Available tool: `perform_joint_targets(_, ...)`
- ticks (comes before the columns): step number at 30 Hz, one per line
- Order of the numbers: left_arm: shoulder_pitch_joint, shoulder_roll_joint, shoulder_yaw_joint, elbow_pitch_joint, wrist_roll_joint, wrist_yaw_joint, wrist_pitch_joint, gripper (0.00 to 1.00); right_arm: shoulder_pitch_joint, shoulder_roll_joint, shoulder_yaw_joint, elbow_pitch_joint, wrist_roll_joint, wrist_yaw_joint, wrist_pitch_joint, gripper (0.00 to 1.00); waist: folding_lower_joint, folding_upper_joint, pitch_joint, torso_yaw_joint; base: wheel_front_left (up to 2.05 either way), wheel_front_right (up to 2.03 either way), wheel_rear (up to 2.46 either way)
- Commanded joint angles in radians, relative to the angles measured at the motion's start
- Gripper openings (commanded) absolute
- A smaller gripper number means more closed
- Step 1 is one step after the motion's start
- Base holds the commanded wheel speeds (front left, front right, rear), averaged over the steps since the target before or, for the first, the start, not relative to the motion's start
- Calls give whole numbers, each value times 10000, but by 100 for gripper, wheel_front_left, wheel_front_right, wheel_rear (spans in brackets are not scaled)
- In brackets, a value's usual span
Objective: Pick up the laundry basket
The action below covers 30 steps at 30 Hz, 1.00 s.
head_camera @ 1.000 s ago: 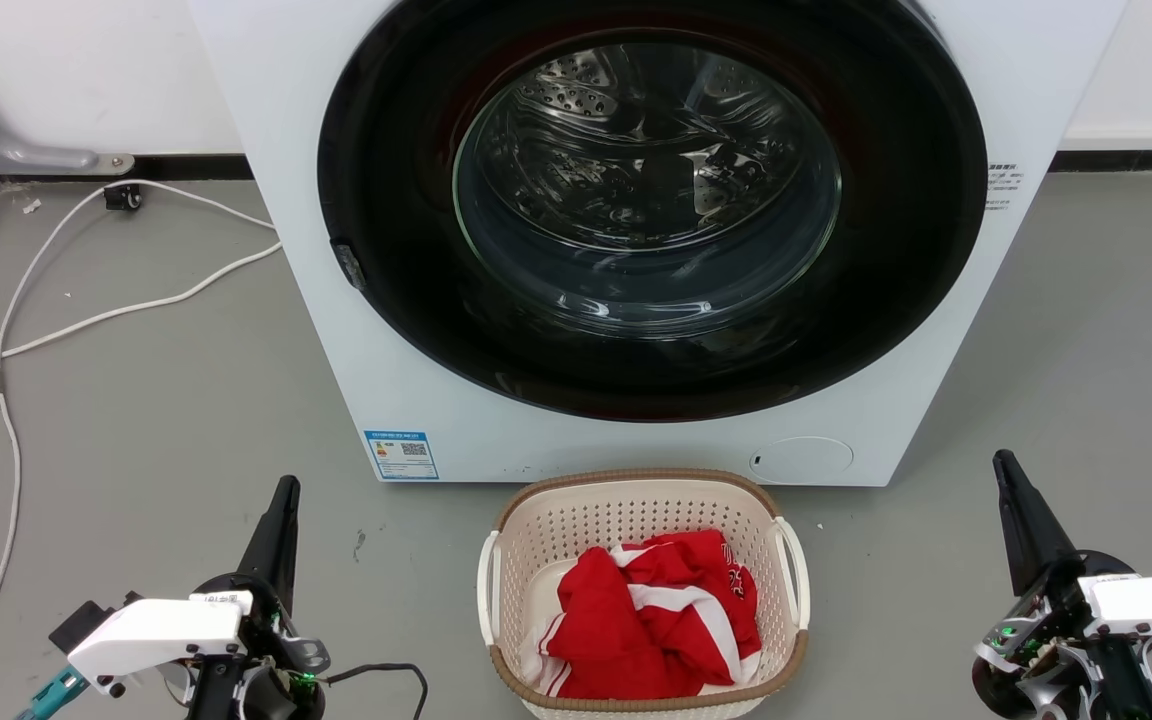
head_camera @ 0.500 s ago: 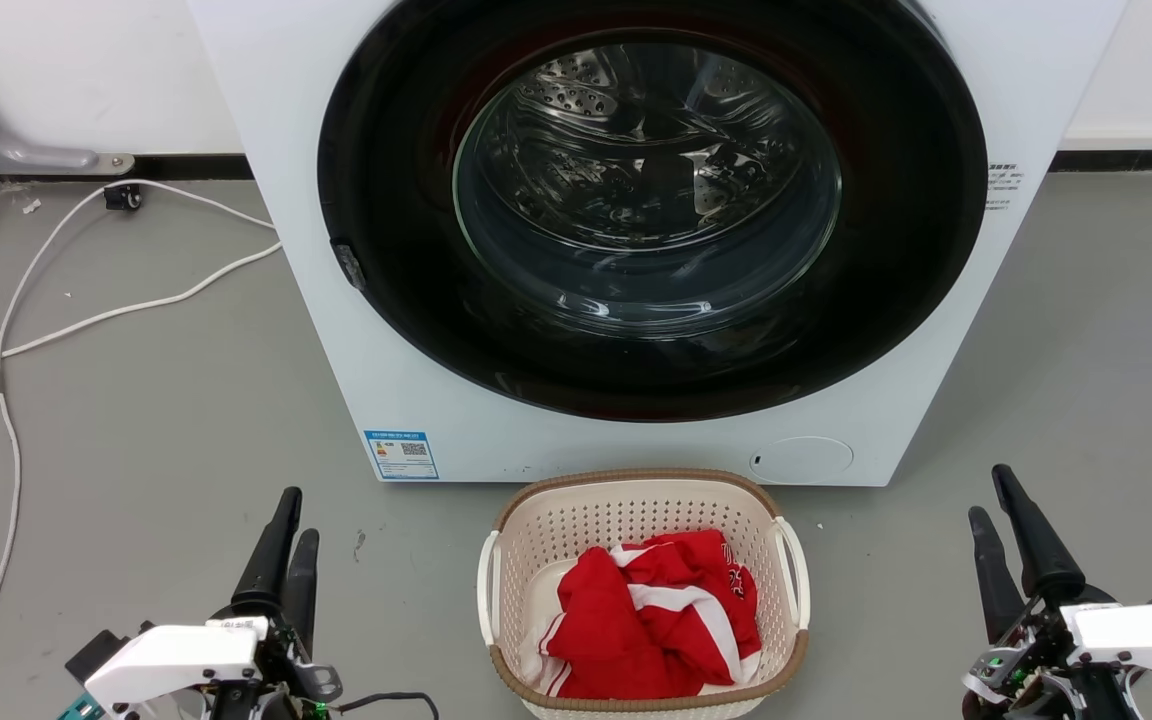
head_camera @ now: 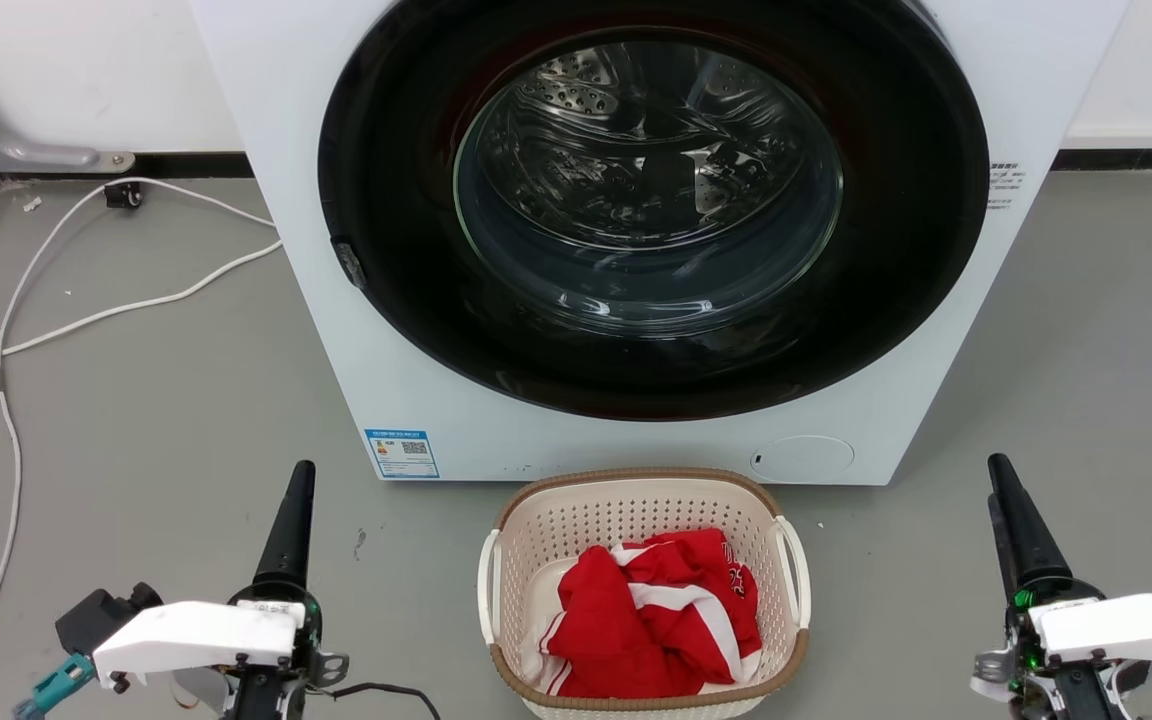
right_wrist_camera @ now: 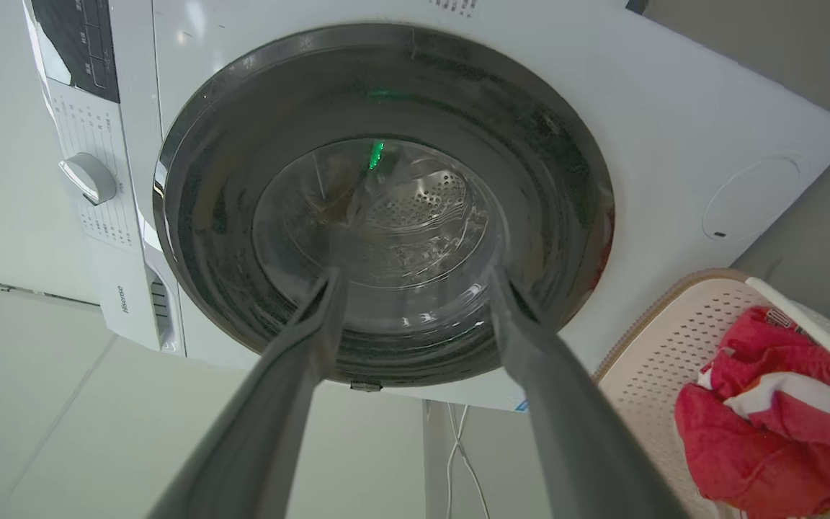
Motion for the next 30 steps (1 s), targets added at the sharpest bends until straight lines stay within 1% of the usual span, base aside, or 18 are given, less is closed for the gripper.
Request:
perform_joint_targets(1, -270, 77, -24, -260, 591, -11, -110, 100, -81, -16, -45, -247, -630, 2, -113, 100, 0, 0, 6, -5, 0, 0, 0)
perform_joint_targets(7, -305, 109, -91, -471, 2275, -13, -348, 100, -46, -5, -81, -387, -2254, 2, -349, 100, 0, 0, 31, -17, 0, 0, 0)
perform_joint_targets(13, -366, 175, -293, -700, 3828, 110, -576, 100, -9, 5, -60, -528, -3668, 2, -573, 100, 0, 0, 53, -22, 0, 0, 0)
perform_joint_targets(21, -386, 316, -530, -673, 5319, 336, -851, 100, 38, 17, -5, -779, -5596, 3, -588, 100, 0, 0, 80, -40, 0, 0, 0)
perform_joint_targets(30, -515, 587, -885, -529, 6786, 583, -1137, 100, 213, 31, 27, -1024, -7221, 2, -589, 100, 0, 0, 97, -28, 0, 0, 0)
